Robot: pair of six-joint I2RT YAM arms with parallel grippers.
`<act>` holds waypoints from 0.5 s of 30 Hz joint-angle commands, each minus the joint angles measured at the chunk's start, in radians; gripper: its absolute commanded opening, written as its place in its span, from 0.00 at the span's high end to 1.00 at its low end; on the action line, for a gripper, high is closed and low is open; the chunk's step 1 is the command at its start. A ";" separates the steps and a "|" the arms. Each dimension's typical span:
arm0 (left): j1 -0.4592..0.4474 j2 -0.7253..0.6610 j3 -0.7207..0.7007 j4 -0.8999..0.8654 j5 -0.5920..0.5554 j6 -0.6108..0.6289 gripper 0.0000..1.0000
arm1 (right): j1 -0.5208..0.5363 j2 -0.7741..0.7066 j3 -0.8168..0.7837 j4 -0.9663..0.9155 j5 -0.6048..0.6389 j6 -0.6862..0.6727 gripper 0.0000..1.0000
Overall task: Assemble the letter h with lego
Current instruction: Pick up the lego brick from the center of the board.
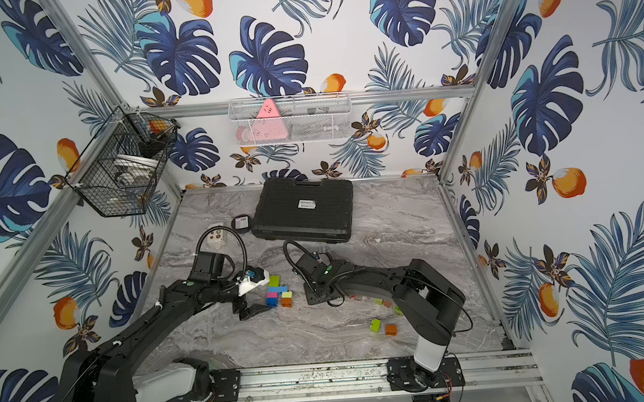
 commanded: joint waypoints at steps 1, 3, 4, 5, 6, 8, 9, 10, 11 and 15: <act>-0.017 -0.006 0.011 0.027 0.036 -0.018 0.01 | -0.005 0.028 0.013 -0.010 -0.007 0.021 0.61; -0.041 0.003 0.028 0.030 0.018 -0.018 0.01 | -0.008 0.042 0.010 0.000 -0.018 0.032 0.68; -0.055 0.008 0.036 0.028 0.008 -0.016 0.01 | -0.010 0.044 0.006 0.010 -0.028 0.037 0.71; -0.074 0.016 0.051 0.023 0.000 -0.012 0.01 | -0.013 0.036 -0.007 0.029 -0.043 0.042 0.74; -0.092 0.027 0.067 0.020 -0.006 -0.013 0.01 | -0.021 0.021 -0.026 0.055 -0.070 0.050 0.77; -0.127 0.047 0.093 0.027 -0.014 -0.034 0.02 | -0.047 -0.017 -0.069 0.109 -0.145 0.077 0.80; -0.151 0.057 0.105 0.032 -0.018 -0.045 0.02 | -0.066 -0.043 -0.102 0.149 -0.197 0.099 0.81; -0.175 0.068 0.113 0.041 -0.026 -0.053 0.02 | -0.085 -0.066 -0.131 0.190 -0.249 0.119 0.82; -0.204 0.079 0.119 0.051 -0.040 -0.061 0.02 | -0.105 -0.092 -0.172 0.248 -0.310 0.143 0.82; -0.315 0.141 0.123 0.147 -0.077 -0.124 0.03 | -0.173 -0.141 -0.300 0.455 -0.510 0.227 0.82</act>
